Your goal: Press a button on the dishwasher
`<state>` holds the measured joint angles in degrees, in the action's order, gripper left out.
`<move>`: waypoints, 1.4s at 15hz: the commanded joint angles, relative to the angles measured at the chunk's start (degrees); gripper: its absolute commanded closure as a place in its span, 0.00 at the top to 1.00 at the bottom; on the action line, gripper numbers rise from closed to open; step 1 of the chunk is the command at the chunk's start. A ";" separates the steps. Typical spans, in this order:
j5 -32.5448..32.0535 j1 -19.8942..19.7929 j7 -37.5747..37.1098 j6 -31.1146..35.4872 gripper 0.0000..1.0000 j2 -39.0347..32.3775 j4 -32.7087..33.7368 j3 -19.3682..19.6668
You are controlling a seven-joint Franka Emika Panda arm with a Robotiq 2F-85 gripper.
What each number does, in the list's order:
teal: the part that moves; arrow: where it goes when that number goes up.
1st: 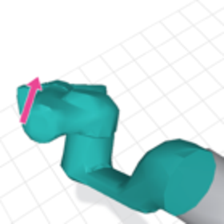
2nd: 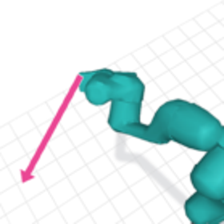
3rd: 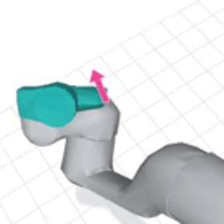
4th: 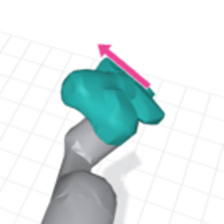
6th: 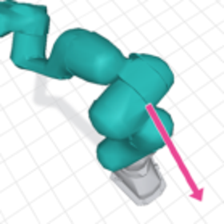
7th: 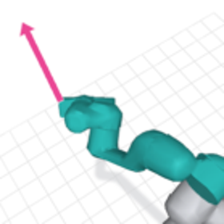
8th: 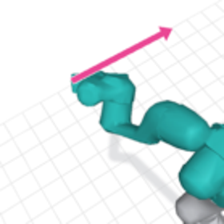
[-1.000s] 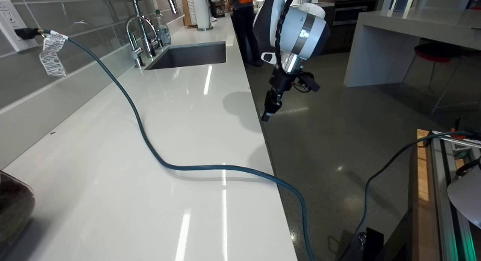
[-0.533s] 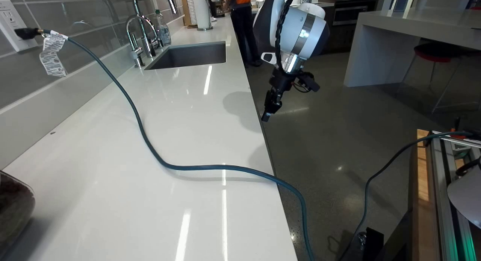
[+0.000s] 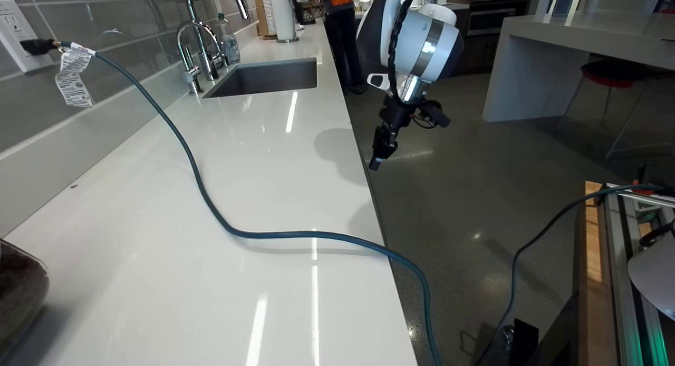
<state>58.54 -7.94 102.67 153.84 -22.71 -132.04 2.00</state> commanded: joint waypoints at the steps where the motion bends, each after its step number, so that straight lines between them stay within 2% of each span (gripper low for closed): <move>1: -3.29 0.75 -2.29 -0.22 0.00 0.70 -0.90 1.36; 5: -7.98 1.48 -5.90 -0.33 0.00 1.39 -1.64 3.05; 6: -9.02 1.65 -6.90 -0.29 0.24 1.67 -1.89 3.44; 7: -10.24 1.90 -8.14 -0.20 0.27 1.88 -2.10 3.88; 8: -11.28 2.14 -9.18 -0.33 0.34 2.09 -2.25 4.29; 9: -14.12 0.30 -11.66 0.42 0.40 2.46 -2.66 2.63; 16: -29.87 -0.26 -26.17 -0.40 0.93 4.41 -4.26 2.66; 17: -32.08 -0.55 -28.18 -0.67 0.99 4.75 -4.39 2.43; 18: -34.75 -0.58 -30.73 -0.51 1.00 5.24 -4.76 2.44; 21: -42.16 -0.24 -37.82 -1.59 1.00 6.82 -5.55 2.97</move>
<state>23.28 -7.90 71.63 153.78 -18.69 -135.57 4.90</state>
